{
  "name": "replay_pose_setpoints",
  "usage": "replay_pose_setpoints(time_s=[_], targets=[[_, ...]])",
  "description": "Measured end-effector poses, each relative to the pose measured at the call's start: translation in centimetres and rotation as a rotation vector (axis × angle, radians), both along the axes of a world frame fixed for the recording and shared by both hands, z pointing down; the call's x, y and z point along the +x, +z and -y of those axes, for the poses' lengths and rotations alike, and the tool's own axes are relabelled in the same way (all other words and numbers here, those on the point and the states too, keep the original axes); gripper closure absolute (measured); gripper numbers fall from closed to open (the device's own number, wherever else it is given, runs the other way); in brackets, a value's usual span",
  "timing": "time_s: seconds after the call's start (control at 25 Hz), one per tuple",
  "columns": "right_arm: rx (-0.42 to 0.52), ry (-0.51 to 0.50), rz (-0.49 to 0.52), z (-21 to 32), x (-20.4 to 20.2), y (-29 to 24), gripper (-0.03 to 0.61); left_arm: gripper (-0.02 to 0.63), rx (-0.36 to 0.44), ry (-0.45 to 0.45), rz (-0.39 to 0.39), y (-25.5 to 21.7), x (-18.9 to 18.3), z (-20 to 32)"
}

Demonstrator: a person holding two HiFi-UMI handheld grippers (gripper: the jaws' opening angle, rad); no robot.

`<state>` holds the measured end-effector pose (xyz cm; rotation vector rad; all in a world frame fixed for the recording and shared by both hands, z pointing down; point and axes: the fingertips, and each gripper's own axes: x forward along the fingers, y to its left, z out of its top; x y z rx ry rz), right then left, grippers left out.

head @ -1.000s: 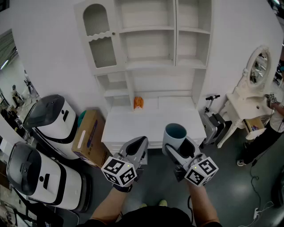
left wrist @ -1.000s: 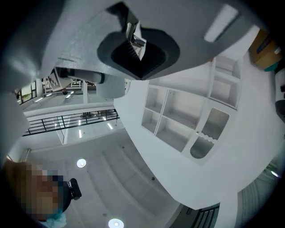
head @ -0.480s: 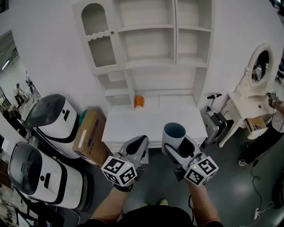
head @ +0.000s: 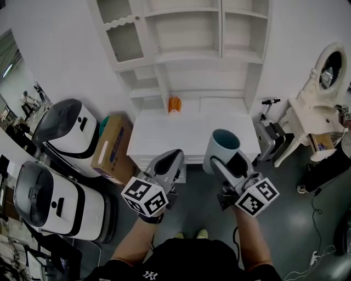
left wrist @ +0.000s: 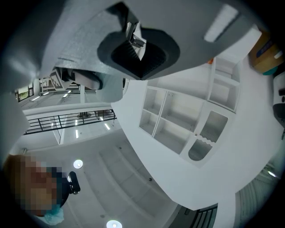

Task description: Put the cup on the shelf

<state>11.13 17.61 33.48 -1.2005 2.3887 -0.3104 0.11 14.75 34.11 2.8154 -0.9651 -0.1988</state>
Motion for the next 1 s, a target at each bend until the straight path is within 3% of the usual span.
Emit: replay_pose_setpoints(time_s=[0.24,0.56,1.0], targets=[[-0.008,-0.005,0.019,0.5,0.9,0.3,0.235,0.614,-0.024,-0.025,-0.008,0.5,0.3,0.5],[-0.013,-0.021,-0.027,2.9,0.1,0.6,0.235,0.614,-0.046,-0.040,-0.009,1.0,0.4,2.7],[-0.026,-0.006,-0.083,11.8,-3.0,1.1,0.236,0.614,-0.036,-0.014,-0.017,1.4,-1.3,11.8]])
